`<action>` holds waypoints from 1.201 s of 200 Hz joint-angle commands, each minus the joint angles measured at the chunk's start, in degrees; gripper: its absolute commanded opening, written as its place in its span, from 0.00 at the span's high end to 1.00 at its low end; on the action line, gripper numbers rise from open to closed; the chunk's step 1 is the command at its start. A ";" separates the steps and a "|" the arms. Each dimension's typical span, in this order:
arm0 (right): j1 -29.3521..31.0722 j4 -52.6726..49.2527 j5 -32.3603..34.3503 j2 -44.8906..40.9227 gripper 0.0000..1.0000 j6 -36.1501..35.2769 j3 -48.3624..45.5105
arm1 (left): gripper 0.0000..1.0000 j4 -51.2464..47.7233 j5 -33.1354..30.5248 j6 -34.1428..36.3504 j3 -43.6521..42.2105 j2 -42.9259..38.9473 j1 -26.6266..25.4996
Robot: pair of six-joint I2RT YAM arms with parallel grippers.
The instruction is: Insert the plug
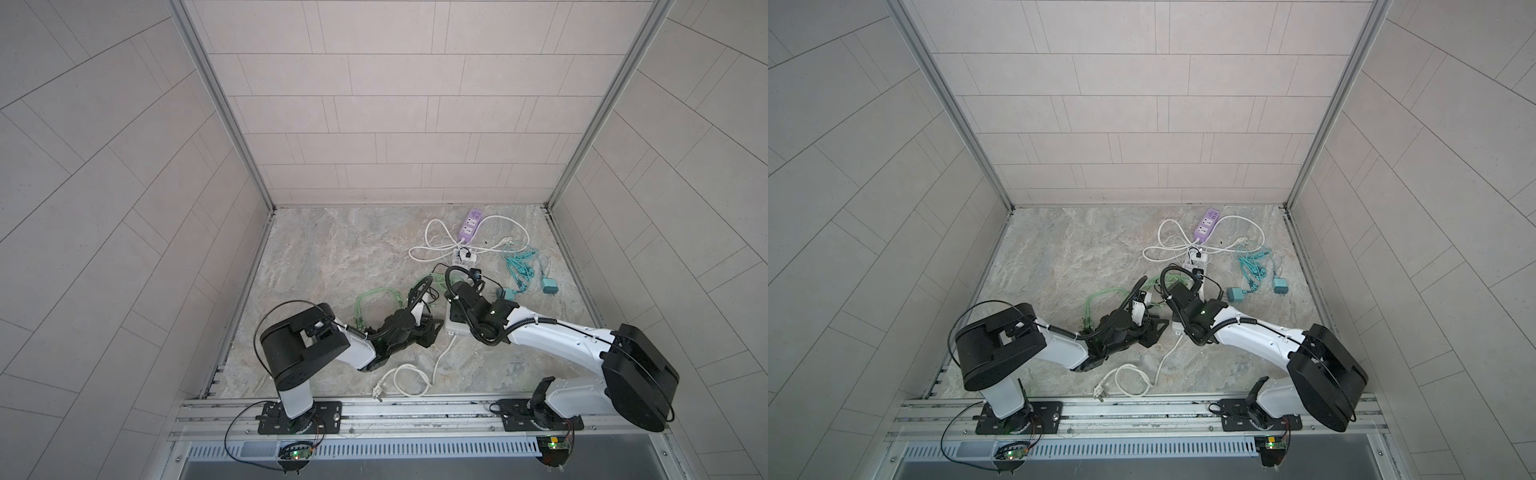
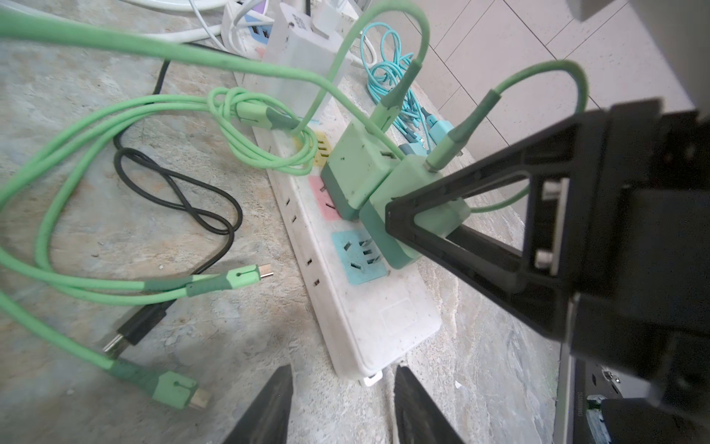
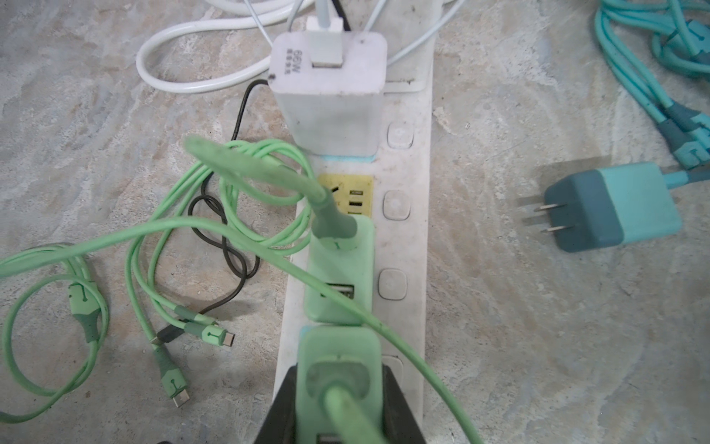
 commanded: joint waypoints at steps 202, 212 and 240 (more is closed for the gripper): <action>4.92 -8.03 3.08 1.98 1.00 9.68 -3.30 | 0.54 -2.32 -3.14 1.32 -0.47 -3.92 0.50; 4.92 -8.37 3.76 1.71 1.00 9.77 -3.59 | 0.54 -2.36 -3.04 1.33 -0.43 -3.94 0.54; 4.74 -8.48 5.23 2.06 1.00 9.63 -3.48 | 0.54 -2.89 -2.62 1.32 -0.26 -4.19 0.52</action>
